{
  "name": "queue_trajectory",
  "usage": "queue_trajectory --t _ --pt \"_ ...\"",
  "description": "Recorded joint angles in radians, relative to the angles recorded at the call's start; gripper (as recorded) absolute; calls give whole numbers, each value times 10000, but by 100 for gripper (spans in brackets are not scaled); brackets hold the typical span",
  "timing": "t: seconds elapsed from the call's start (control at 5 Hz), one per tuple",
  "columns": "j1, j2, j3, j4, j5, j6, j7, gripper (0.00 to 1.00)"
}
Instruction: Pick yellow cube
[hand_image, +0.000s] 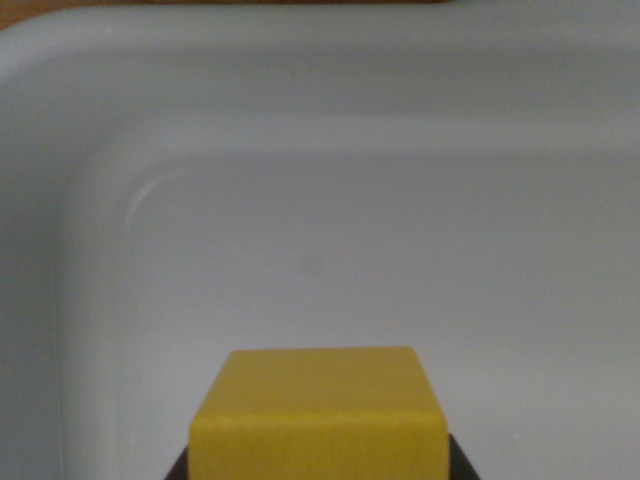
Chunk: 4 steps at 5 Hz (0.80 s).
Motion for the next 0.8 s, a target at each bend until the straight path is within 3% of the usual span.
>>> queue_trajectory --t 0.2,0.4,0.6,0.8 --pt "0 0 0 0 0 0 0 100" --pt "-1 -103 10 341 14 444 -2 100" --pt "-1 -103 10 341 14 444 -2 100" --pt "-1 -197 19 647 27 843 -3 100"
